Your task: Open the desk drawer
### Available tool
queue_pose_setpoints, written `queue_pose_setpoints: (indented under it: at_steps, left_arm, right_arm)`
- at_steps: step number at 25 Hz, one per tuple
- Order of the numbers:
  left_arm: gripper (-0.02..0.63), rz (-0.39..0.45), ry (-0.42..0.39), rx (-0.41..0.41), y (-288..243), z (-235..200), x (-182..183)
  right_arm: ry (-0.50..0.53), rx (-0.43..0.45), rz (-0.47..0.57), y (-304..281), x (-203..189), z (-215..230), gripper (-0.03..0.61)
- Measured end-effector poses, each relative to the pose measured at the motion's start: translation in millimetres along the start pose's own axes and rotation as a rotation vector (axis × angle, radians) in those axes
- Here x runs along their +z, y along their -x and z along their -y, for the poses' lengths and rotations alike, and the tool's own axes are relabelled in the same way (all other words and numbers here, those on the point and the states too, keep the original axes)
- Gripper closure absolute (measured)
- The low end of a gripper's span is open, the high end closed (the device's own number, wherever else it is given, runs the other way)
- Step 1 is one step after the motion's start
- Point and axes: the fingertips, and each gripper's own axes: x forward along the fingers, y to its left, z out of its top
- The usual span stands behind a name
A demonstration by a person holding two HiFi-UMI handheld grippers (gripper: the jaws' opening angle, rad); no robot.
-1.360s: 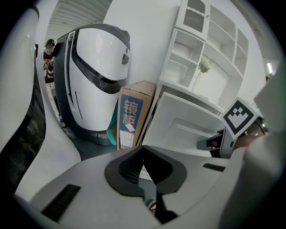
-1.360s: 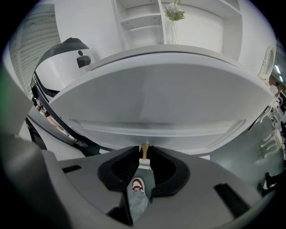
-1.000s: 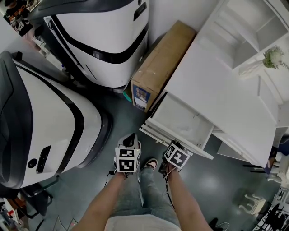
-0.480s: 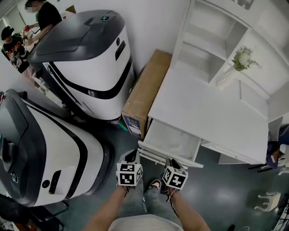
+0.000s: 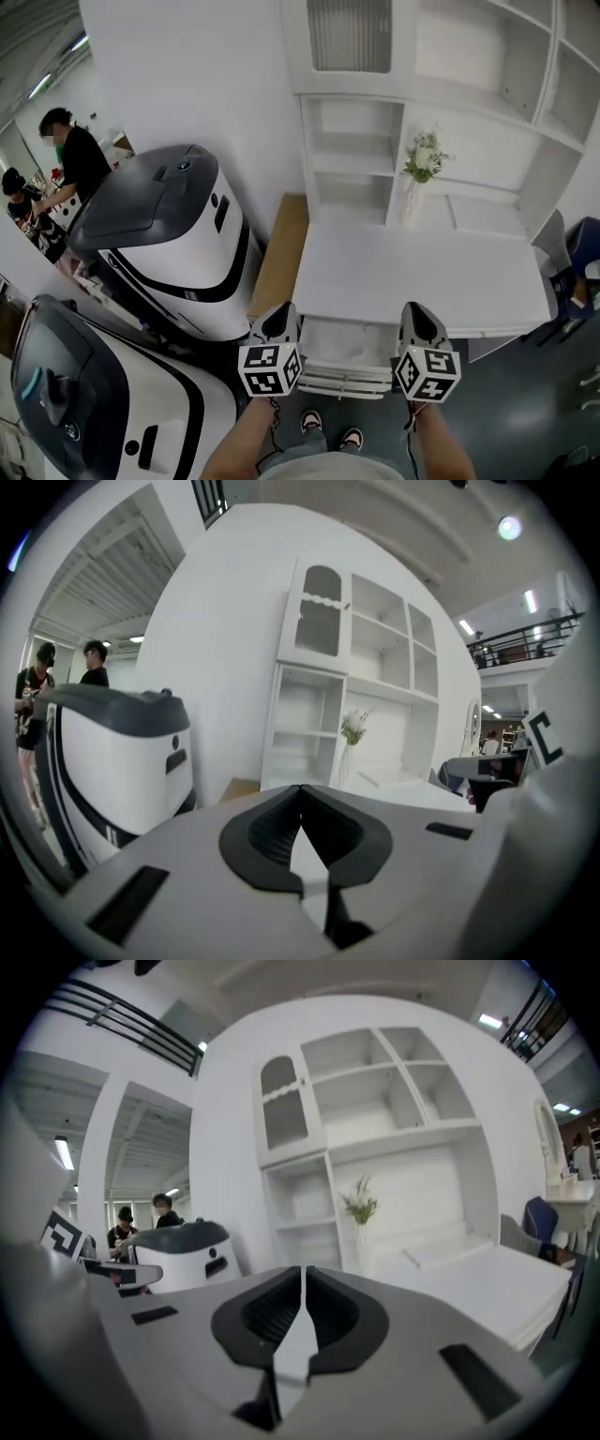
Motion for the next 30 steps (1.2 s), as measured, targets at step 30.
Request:
queue_pose_setpoints:
  at_steps: [30]
  left_arm:
    - [0.597, 0.218, -0.088, -0.138, -14, 68, 119]
  right_arm:
    - [0.128, -0.316, 0.218, 78, 96, 95, 0.574]
